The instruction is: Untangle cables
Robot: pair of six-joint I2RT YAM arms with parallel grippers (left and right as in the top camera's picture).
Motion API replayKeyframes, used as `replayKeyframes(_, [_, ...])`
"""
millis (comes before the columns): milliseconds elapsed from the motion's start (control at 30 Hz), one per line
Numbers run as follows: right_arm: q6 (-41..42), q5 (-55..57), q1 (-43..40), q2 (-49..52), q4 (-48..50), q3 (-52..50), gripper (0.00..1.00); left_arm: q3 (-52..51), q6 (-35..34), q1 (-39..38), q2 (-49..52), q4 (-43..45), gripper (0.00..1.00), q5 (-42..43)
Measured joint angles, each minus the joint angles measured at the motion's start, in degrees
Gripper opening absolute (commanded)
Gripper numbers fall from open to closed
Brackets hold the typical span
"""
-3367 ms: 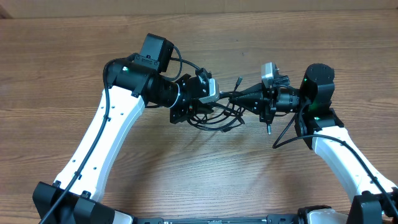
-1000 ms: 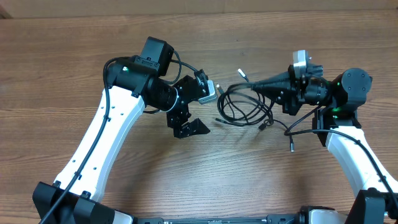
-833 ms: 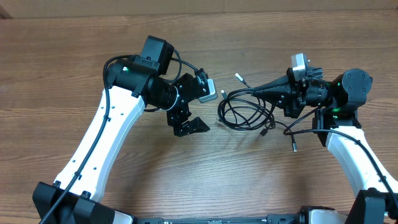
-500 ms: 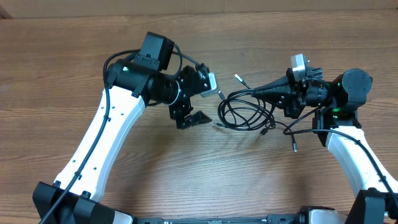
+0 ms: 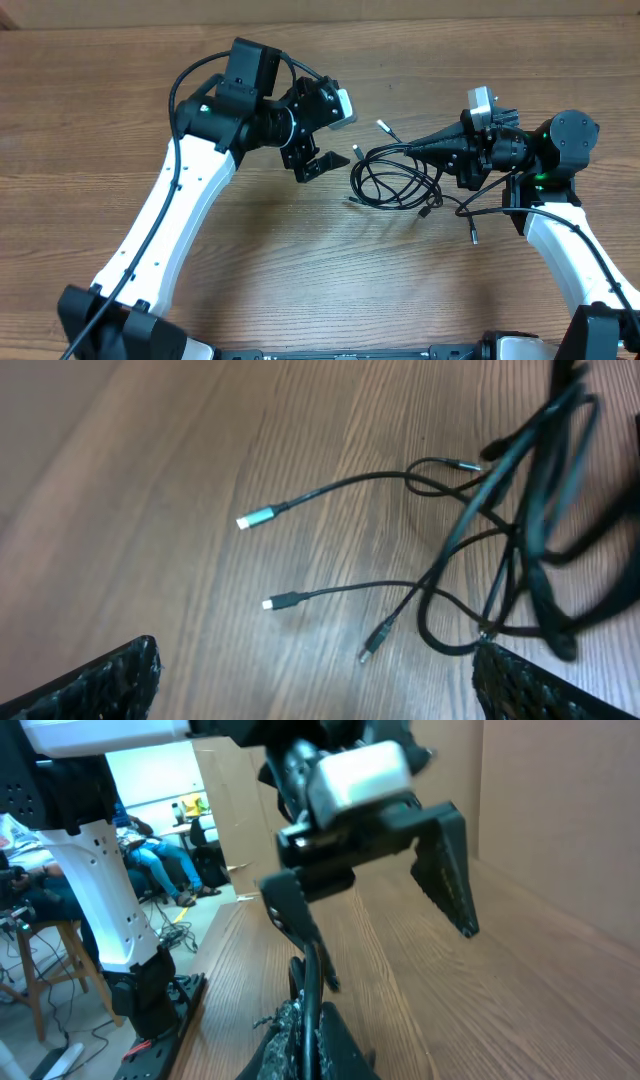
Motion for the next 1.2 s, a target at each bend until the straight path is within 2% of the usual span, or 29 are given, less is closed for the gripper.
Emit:
replayKeyframes(167, [0.0, 0.0, -0.02, 0.0, 0.0, 0.0, 0.04, 0.0, -2.4, 0.0, 4.31, 0.24, 0.99, 4.52])
replayKeyframes(400, [-0.02, -0.02, 0.0, 0.0, 0.02, 0.0, 0.04, 0.0, -3.58, 0.0, 5.25, 0.0, 1.0, 10.1])
replayKeyframes(933, [0.02, 0.0, 0.0, 0.0, 0.02, 0.0, 0.04, 0.0, -6.64, -0.96, 5.75, 0.0, 1.0, 11.58])
replayKeyframes(1033, [-0.02, 0.0, 0.0, 0.0, 0.02, 0.0, 0.04, 0.0, -6.95, -1.03, 6.45, -0.2, 0.93, 11.58])
replayKeyframes(1133, [0.0, 0.0, 0.0, 0.0, 0.0, 0.0, 0.04, 0.0, -7.39, -1.03, 6.84, -0.72, 0.73, 11.54])
replayKeyframes(1200, [-0.02, 0.0, 0.0, 0.0, 0.02, 0.0, 0.04, 0.0, -7.41, -1.03, 6.84, -0.92, 0.65, 11.43])
